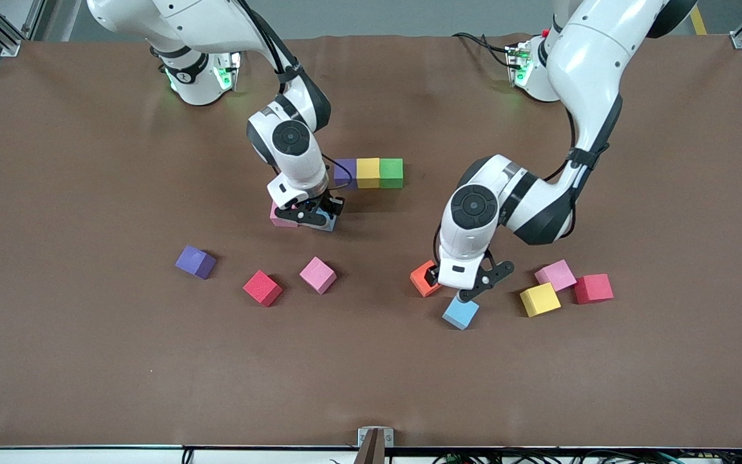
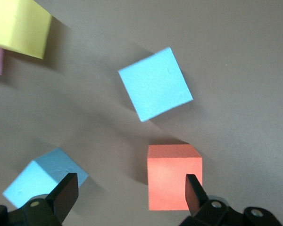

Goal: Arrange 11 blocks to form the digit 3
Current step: 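Grasp the orange cube with the left gripper while the right gripper carries blue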

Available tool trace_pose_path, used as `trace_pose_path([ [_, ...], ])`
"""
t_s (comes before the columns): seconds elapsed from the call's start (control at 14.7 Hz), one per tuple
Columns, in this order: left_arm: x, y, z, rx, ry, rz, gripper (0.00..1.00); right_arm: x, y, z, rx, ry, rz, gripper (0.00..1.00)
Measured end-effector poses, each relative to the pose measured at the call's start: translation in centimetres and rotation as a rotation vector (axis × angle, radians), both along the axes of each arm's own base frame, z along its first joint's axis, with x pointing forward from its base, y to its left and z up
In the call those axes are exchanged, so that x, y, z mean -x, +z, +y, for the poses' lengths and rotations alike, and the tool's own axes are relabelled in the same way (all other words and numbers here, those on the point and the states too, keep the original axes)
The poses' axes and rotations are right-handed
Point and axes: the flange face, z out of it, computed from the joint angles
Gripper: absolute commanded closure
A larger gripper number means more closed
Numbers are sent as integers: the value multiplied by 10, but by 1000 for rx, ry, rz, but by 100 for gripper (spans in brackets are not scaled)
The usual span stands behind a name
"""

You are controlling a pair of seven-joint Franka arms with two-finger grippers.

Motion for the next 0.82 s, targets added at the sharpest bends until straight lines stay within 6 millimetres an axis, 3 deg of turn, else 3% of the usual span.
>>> trace_pose_path([
  [0.41, -16, -36, -15, 125, 56, 9, 0, 13, -3, 20, 1, 108, -1, 95],
  [0.82, -14, -61, -15, 127, 91, 45, 0, 18, -3, 24, 7, 168, 5, 96],
])
